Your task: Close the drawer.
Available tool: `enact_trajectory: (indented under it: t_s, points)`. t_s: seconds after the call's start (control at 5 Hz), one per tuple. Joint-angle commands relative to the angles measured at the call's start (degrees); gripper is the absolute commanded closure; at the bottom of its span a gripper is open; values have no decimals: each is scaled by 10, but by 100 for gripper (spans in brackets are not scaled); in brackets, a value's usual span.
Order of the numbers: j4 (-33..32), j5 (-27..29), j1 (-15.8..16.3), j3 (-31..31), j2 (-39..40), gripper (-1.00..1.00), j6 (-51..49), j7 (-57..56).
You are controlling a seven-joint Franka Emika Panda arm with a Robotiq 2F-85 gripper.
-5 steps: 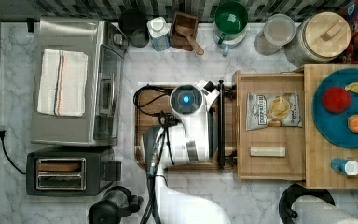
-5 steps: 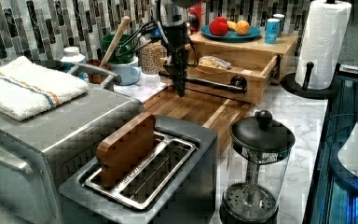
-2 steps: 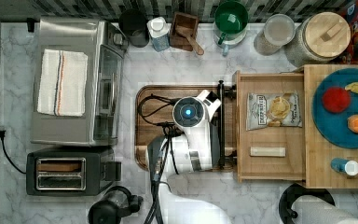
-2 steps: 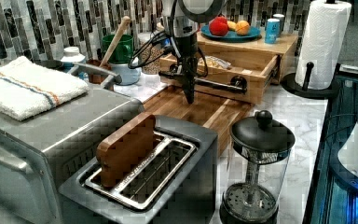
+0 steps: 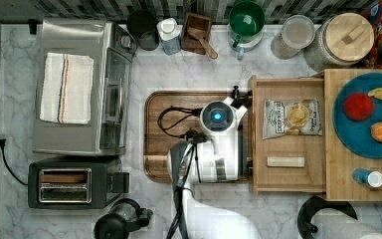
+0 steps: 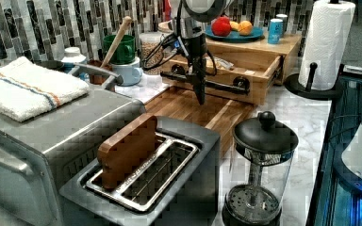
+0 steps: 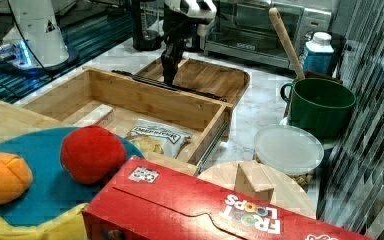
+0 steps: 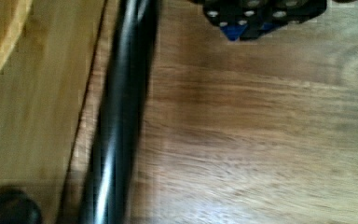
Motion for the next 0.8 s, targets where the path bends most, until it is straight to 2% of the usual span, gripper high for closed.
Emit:
enact_trajectory:
  t_s: [0.2,0.4,0.6,0.8]
  points:
    - [102,69,-104,-43,-10,100,-16,-142]
    - [131,75,-134,-55,-6,100,-43,-174]
    - [176,92,-188,-55,26,100,-35,-242]
    - [225,124,-226,-56,65,100,-35,-308]
